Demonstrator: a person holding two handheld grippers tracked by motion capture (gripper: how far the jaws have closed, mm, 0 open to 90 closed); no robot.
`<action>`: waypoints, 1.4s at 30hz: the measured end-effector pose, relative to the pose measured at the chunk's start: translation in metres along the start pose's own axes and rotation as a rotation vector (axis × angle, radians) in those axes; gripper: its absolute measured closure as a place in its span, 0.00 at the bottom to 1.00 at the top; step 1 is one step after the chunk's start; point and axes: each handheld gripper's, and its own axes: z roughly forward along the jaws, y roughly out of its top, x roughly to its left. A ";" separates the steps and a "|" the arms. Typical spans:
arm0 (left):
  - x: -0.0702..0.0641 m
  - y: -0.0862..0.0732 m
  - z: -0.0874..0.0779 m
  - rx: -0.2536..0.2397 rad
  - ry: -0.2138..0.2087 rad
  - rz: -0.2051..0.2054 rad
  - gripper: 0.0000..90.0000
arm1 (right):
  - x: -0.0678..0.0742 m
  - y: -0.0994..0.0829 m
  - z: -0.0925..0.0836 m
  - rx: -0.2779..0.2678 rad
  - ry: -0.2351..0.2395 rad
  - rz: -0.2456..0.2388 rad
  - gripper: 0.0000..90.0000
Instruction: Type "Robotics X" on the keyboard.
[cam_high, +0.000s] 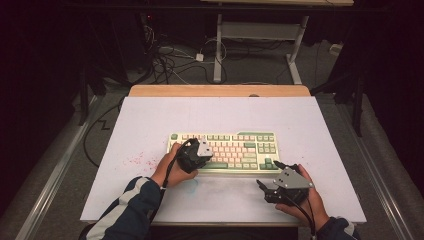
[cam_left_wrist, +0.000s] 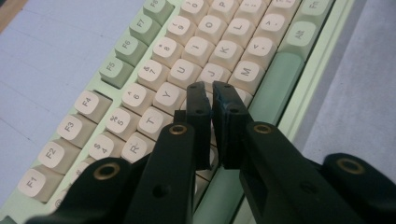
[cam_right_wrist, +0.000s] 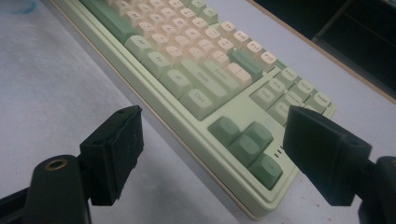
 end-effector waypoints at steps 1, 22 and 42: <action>-0.001 0.000 -0.001 -0.008 0.007 0.009 0.90 | 0.000 0.000 0.000 0.001 0.001 0.003 0.23; 0.001 0.002 -0.021 -0.165 0.048 0.022 0.35 | -0.002 0.000 -0.002 -0.012 0.001 0.001 0.24; 0.018 -0.018 -0.055 -0.221 0.098 0.064 0.23 | -0.005 -0.001 -0.002 -0.018 -0.010 0.020 0.24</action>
